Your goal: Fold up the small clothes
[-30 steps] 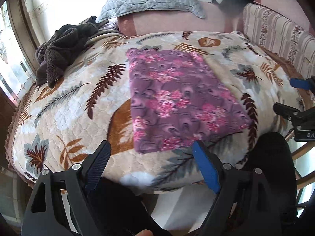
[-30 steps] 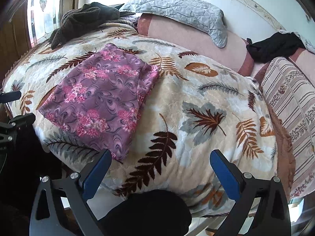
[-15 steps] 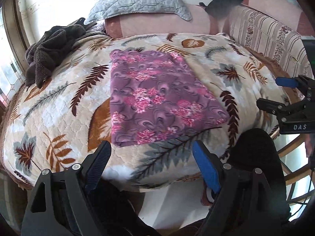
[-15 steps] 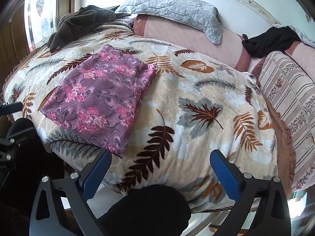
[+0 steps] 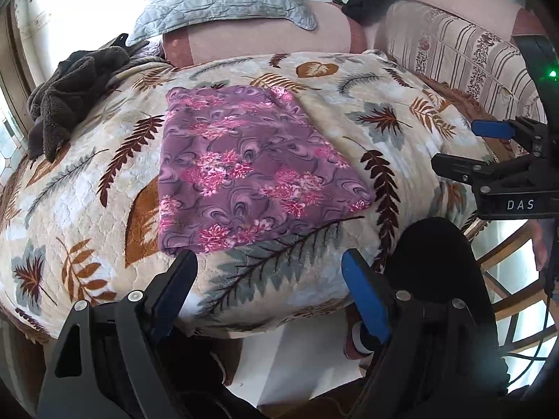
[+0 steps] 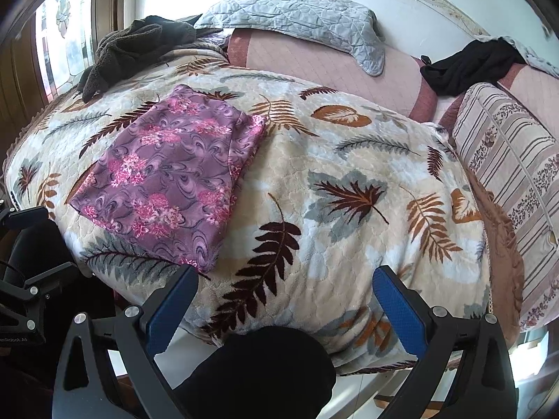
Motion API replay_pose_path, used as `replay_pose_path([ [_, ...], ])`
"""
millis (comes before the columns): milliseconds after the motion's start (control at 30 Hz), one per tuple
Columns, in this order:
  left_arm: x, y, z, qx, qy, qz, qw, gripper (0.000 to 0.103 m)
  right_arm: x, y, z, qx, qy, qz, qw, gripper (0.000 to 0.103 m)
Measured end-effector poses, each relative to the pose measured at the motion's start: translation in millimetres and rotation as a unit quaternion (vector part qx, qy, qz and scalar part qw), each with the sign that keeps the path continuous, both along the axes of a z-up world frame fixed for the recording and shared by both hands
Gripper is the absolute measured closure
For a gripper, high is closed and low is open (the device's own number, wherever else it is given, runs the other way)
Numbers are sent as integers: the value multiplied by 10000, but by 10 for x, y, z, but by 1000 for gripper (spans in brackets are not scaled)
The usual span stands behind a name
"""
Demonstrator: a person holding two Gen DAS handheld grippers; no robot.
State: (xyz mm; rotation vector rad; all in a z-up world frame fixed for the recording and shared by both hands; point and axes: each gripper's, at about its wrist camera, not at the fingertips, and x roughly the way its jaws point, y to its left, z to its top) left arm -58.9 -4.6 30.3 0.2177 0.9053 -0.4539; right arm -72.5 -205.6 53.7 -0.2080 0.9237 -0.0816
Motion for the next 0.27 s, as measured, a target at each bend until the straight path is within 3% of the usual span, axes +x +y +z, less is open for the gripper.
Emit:
replay_pose_path([
  [267, 2, -7, 2, 23, -3, 30, 10000, 18, -6, -75, -23, 56, 26, -65, 10000, 2],
])
